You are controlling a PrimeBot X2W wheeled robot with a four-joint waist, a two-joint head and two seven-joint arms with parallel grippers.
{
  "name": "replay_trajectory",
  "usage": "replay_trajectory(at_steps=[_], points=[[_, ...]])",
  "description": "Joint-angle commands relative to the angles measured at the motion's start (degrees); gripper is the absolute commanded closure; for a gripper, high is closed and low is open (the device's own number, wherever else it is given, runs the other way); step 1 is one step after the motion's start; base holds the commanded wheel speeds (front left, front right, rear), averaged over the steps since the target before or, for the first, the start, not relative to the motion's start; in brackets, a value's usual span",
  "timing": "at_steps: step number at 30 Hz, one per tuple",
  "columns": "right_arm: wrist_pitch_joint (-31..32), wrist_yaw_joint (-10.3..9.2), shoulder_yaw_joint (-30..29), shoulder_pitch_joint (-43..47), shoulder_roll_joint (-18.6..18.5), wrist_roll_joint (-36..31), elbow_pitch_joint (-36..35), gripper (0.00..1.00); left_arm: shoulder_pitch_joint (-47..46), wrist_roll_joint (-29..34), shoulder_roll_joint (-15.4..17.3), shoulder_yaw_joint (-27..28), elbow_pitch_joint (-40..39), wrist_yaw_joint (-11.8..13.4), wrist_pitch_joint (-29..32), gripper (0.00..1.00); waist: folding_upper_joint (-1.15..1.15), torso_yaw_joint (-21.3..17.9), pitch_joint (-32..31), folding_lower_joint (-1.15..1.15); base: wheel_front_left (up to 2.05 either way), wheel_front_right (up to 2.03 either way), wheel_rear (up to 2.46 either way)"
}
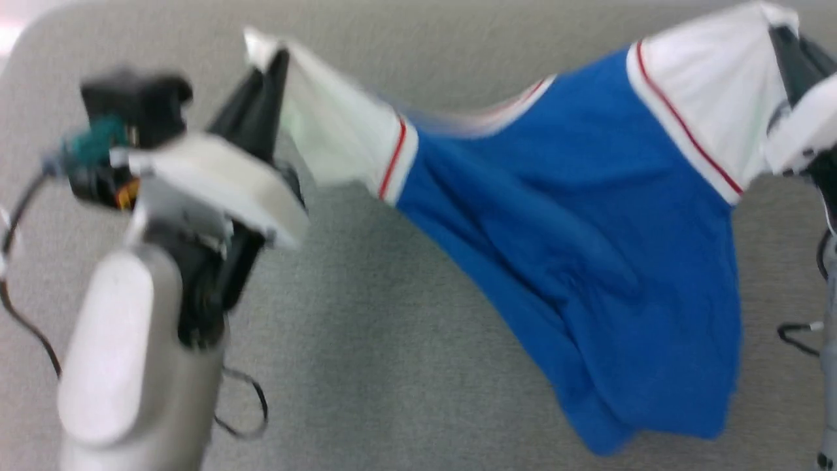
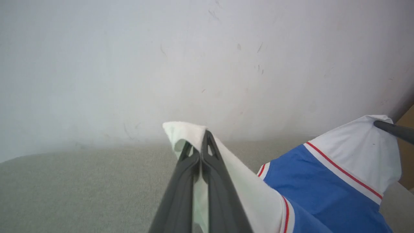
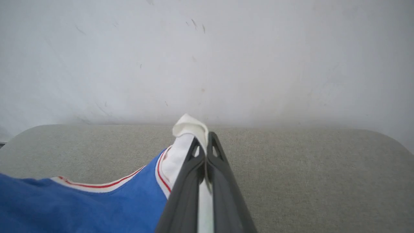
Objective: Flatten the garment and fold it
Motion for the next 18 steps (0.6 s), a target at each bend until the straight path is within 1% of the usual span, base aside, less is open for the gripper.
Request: replay_trajectory(at_steps=[1, 8, 14, 18], points=[[-0.9, -0.04, 0.9, -2.0, 0.2, 0.4, -0.4, 1.00, -3.4, 0.8, 0.8, -0.3, 1.7, -0.8, 0.6, 1.00, 0.00, -4.2, -5.9, 0.01, 0.00, 0.00, 0.00], [-0.5, -0.04, 5.8, -9.5, 0.3, -0.3, 1.1, 1.00, -15.2, 2.7, 3.9, -1.6, 10.7, -3.4, 4.7, 1.00, 0.00, -7.5, -11.2, 0.01, 0.00, 0.00, 0.00], [2.4, -0.04, 8.5, -17.0, 1.2, -0.5, 2.3, 1.00, -23.2, 1.4, 4.5, -0.6, 15.3, -3.2, 9.1, 1.00, 0.00, -9.3, -14.0, 0.01, 0.00, 0.00, 0.00], [4.7, -0.04, 9.7, -20.8, 1.8, -0.8, 3.0, 1.00, -27.2, 1.3, 5.8, -0.4, 16.7, -3.2, 12.6, 1.00, 0.00, -10.4, -15.4, 0.01, 0.00, 0.00, 0.00]])
